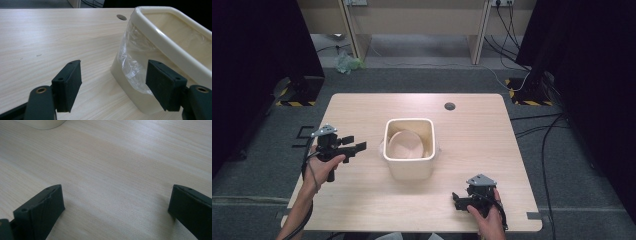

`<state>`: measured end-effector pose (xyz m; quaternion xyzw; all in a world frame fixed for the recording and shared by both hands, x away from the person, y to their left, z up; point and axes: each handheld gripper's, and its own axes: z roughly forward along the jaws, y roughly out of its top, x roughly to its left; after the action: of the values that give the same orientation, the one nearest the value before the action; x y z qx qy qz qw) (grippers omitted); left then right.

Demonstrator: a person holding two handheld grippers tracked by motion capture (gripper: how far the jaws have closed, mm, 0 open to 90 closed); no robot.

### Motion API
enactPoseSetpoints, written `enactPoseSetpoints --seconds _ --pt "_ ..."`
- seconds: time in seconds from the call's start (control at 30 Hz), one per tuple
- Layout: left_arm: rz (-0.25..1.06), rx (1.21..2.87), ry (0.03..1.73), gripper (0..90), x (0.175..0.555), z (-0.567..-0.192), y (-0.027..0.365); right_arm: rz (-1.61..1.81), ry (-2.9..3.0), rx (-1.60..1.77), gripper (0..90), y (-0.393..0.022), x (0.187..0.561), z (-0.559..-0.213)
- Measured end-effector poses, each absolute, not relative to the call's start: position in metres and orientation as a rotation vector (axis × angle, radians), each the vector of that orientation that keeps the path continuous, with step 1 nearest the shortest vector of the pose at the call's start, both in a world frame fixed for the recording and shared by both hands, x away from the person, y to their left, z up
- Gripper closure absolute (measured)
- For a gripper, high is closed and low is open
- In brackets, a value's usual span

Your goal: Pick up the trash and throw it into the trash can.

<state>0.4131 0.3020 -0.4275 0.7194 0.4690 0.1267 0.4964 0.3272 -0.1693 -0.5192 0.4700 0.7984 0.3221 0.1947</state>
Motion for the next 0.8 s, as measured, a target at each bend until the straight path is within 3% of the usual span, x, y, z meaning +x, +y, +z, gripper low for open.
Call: enactPoseSetpoints --seconds 0.8 --pt "0.321 1.759 1.165 23.4 0.408 -0.458 0.313 0.903 2.238 1.318 0.4 -0.169 0.327 -0.519"
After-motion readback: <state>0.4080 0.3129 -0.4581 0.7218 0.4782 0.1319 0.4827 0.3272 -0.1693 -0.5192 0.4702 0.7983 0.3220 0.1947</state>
